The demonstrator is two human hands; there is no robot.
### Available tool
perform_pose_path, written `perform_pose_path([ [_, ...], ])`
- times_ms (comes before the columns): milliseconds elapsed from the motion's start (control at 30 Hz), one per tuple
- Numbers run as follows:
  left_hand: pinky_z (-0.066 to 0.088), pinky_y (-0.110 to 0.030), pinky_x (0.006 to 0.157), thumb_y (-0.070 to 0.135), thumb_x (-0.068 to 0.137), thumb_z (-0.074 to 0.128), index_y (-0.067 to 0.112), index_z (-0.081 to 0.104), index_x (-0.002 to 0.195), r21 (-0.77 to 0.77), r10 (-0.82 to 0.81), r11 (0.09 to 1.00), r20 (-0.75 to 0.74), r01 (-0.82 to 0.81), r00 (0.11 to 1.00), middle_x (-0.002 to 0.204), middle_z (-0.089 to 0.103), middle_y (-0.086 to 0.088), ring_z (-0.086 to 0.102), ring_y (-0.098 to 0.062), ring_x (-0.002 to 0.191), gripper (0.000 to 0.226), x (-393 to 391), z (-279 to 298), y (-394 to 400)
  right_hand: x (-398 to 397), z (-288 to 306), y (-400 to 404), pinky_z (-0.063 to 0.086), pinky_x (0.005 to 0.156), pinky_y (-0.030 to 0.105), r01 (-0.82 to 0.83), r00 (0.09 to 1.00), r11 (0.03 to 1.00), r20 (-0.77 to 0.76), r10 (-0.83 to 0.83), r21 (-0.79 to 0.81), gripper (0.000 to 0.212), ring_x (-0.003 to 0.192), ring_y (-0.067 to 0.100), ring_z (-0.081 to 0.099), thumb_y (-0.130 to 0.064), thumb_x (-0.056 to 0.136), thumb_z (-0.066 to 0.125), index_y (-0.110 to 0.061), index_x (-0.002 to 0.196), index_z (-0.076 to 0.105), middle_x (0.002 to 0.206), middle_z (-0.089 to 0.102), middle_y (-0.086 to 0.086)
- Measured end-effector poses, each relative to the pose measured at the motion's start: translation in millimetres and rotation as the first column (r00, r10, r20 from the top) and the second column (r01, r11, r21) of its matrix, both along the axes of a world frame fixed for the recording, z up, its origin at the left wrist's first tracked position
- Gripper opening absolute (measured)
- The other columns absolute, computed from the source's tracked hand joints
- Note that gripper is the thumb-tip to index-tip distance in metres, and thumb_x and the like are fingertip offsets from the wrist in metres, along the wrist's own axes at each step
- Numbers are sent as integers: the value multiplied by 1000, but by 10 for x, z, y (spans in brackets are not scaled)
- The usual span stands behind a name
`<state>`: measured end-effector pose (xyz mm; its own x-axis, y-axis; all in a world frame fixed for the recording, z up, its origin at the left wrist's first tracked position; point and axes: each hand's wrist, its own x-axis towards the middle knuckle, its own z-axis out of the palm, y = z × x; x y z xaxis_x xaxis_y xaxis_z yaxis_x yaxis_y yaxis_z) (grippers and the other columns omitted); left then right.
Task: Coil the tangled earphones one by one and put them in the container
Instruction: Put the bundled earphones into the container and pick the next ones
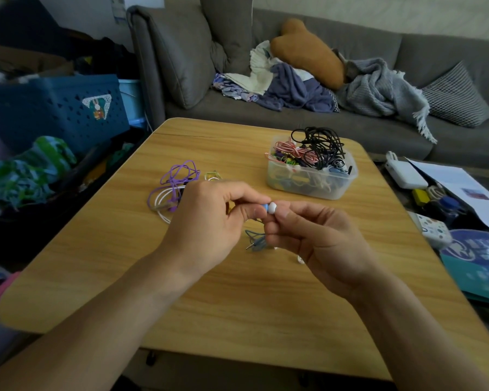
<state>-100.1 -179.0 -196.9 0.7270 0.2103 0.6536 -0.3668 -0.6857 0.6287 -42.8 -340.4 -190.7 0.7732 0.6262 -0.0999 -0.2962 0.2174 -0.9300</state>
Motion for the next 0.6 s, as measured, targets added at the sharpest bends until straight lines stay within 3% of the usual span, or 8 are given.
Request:
perform_pose_path([
  [167, 44, -6, 69, 7, 77, 76, 10, 77, 86, 19, -1, 1000, 23, 1, 1000, 80, 65, 22, 63, 10, 77, 10, -5, -22, -21, 0, -21, 13, 57, 62, 23, 7, 1000, 1000, 18, -7, 7, 23, 65, 17, 69, -8, 78, 65, 5, 97, 70, 76, 71, 16],
  [433, 41, -6, 66, 2, 77, 74, 6, 77, 83, 141, -22, 990, 79, 11, 997, 74, 62, 15, 57, 8, 68, 8, -1, 10, -10, -33, -39, 23, 57, 61, 24, 32, 999, 999, 15, -33, 30, 26, 63, 17, 68, -8, 77, 66, 7, 97, 70, 74, 70, 17],
  [600, 48, -23, 63, 2, 76, 72, 5, 77, 83, 223, -38, 975, 109, 12, 993, 71, 66, 7, 58, -8, 66, 8, -5, 0, -18, -55, -38, 52, 58, 59, 25, 59, 996, 998, -66, -58, 16, 20, 61, 16, 68, -10, 73, 68, 3, 87, 73, 77, 71, 17],
])
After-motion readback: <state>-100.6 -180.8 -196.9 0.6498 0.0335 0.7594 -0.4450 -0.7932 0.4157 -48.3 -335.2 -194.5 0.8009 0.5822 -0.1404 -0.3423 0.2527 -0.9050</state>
